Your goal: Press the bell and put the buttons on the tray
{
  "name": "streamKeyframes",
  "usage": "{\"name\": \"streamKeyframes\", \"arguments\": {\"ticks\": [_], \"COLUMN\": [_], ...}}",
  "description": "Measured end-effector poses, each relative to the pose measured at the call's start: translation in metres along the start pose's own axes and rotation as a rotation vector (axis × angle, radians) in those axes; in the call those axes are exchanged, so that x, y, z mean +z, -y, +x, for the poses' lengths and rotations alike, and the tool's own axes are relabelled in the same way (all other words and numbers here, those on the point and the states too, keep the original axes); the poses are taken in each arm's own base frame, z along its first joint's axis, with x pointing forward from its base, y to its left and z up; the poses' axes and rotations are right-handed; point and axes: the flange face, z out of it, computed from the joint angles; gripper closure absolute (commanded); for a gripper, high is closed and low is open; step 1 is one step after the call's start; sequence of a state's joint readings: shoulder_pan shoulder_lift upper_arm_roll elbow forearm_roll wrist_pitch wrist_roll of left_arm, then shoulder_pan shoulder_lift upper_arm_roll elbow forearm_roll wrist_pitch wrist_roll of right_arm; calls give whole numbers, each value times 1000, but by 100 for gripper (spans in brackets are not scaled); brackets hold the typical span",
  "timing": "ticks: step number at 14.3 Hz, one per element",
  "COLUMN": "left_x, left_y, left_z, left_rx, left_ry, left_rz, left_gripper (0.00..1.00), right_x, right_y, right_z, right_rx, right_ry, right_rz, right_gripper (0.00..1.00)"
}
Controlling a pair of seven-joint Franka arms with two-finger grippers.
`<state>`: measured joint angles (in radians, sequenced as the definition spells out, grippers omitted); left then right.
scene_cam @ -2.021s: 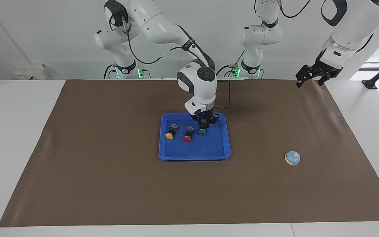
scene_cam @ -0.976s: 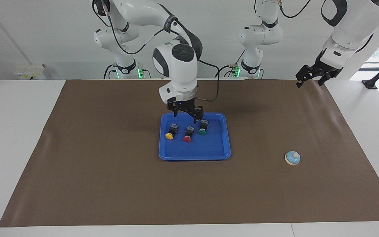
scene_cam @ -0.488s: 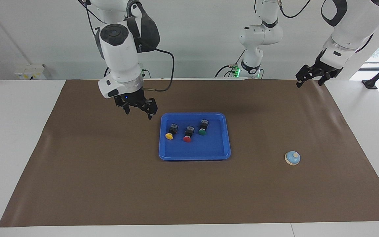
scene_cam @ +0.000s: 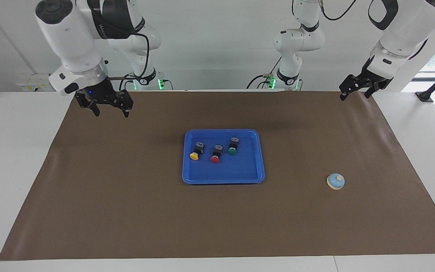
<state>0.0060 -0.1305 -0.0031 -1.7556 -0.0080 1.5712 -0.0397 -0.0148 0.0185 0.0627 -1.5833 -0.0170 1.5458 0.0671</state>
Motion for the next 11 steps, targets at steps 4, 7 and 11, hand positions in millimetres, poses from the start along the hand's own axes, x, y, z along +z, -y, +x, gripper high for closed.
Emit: {"name": "streamKeyframes", "arguments": {"ticks": [4, 7, 11], "left_x": [0, 24, 95], "left_y": [-5, -7, -8], "left_z": [6, 30, 92], "left_rx": [9, 9, 7], "left_ry": [-38, -64, -98], "left_rz": [0, -2, -5], "left_gripper": [100, 100, 100], "right_x": [-19, -16, -15], "right_y": [-22, -36, -39], "right_z": [-18, -18, -18], "right_rx": [9, 25, 31], "right_ry": [3, 10, 12], "right_rz": [-1, 1, 1], "right_gripper": [0, 0, 0]}}
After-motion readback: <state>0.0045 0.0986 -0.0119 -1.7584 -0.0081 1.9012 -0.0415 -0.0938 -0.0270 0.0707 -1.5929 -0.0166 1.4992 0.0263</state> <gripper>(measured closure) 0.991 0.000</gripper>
